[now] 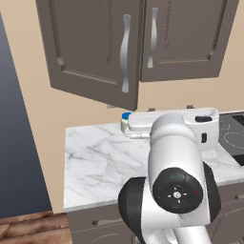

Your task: Close all open cabinet doors.

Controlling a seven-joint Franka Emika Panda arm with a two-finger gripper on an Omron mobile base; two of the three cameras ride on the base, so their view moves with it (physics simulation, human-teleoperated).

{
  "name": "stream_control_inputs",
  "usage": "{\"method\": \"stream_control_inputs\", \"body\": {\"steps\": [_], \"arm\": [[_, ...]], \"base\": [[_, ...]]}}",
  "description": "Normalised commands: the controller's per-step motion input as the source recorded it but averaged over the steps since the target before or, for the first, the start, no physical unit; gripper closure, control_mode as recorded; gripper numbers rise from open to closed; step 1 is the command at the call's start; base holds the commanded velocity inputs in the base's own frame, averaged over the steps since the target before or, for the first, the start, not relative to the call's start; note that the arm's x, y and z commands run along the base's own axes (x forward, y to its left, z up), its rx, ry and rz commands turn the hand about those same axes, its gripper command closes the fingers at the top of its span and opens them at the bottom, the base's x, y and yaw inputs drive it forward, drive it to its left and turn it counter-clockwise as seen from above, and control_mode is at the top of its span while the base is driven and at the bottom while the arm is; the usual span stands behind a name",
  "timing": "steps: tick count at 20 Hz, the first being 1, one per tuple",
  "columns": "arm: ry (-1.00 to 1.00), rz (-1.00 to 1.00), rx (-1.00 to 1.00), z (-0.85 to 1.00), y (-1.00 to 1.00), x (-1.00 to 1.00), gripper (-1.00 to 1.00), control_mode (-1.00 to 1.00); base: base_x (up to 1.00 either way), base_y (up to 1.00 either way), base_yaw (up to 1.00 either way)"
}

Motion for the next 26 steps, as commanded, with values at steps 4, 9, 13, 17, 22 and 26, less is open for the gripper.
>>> {"method": "stream_control_inputs", "body": {"steps": [4, 9, 13, 17, 22, 26], "arm": [[-0.01, 0.00, -0.07, -0.13, 0.73, 0.00, -1.00, -1.00], [-0.02, 0.00, -0.01, -0.07, 0.50, 0.06, -1.00, -1.00], [-0.02, 0.00, 0.00, -0.01, 0.31, 0.34, -1.00, -1.00], [-0.03, 0.00, 0.00, -0.05, 0.23, 0.48, -1.00, -1.00], [-0.08, 0.00, 0.03, -0.16, 0.11, 0.47, -1.00, -1.00], [-0.09, -0.01, 0.18, -0.19, 0.00, 0.31, -1.00, -1.00]], "base": [[0.00, 0.00, 0.00], [0.00, 0.00, 0.00], [0.00, 0.00, 0.00], [0.00, 0.00, 0.00], [0.00, 0.00, 0.00], [0.00, 0.00, 0.00]]}}
